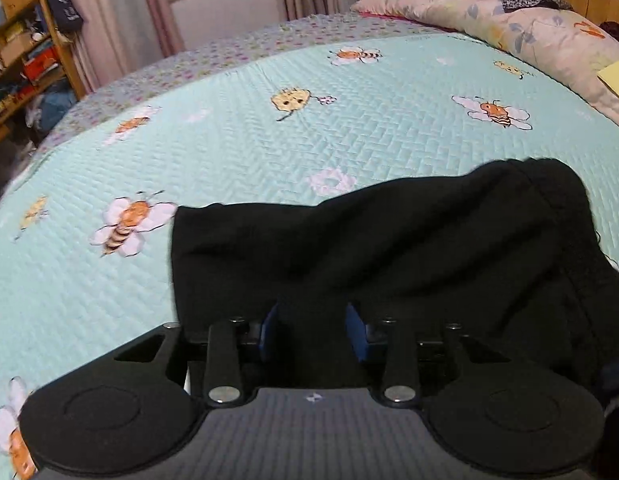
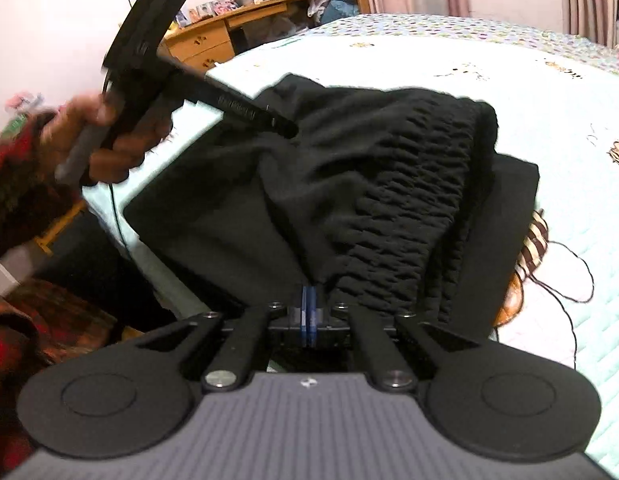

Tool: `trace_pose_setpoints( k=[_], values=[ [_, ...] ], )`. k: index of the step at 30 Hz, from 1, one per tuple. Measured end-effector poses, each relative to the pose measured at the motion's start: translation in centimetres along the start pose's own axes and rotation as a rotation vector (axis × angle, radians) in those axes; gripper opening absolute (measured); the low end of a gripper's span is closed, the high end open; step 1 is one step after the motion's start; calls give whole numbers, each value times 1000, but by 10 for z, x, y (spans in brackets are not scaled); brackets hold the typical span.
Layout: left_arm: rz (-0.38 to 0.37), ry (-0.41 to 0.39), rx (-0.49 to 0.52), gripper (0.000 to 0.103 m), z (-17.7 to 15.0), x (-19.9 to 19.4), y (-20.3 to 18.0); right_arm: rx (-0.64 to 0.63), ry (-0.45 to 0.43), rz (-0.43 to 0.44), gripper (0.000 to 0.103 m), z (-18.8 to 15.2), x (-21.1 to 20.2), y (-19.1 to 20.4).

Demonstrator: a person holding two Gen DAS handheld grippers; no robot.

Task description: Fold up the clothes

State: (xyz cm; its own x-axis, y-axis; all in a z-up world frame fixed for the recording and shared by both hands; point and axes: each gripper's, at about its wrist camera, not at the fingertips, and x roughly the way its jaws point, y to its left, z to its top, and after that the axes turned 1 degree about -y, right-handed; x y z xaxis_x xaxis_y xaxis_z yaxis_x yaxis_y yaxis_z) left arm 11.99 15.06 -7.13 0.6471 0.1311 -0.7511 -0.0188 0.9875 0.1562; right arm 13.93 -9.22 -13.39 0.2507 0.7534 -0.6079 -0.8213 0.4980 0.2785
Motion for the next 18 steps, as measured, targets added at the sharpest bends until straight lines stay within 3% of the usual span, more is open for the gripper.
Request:
trace_pose_setpoints(
  k=[1,3,5,9,11,14,16,17,18],
  values=[
    [16,9,-1,47,-4,-7,0,4,-25,3,11,7,-4,2],
    [56,42,2,50,-11,-19,0,8,-87,-15,27,27,-9,5],
    [70,71,1,52,-21,-29,-1,12,-153,-31,33,51,-9,9],
    [58,102,-30,55,-37,-38,3,52,-237,46,34,93,9,15],
    [51,115,-50,57,-44,-41,6,97,-220,121,34,110,36,10],
    [43,127,-75,59,-46,-36,11,229,-127,124,33,118,85,-15],
    [35,127,-82,60,-47,-34,12,292,-61,17,14,111,111,-37],
    [34,127,-81,60,-47,-33,11,329,-42,-27,0,105,122,-50],
    [34,128,-81,61,-48,-33,11,375,-59,-12,0,99,125,-59]
  ],
)
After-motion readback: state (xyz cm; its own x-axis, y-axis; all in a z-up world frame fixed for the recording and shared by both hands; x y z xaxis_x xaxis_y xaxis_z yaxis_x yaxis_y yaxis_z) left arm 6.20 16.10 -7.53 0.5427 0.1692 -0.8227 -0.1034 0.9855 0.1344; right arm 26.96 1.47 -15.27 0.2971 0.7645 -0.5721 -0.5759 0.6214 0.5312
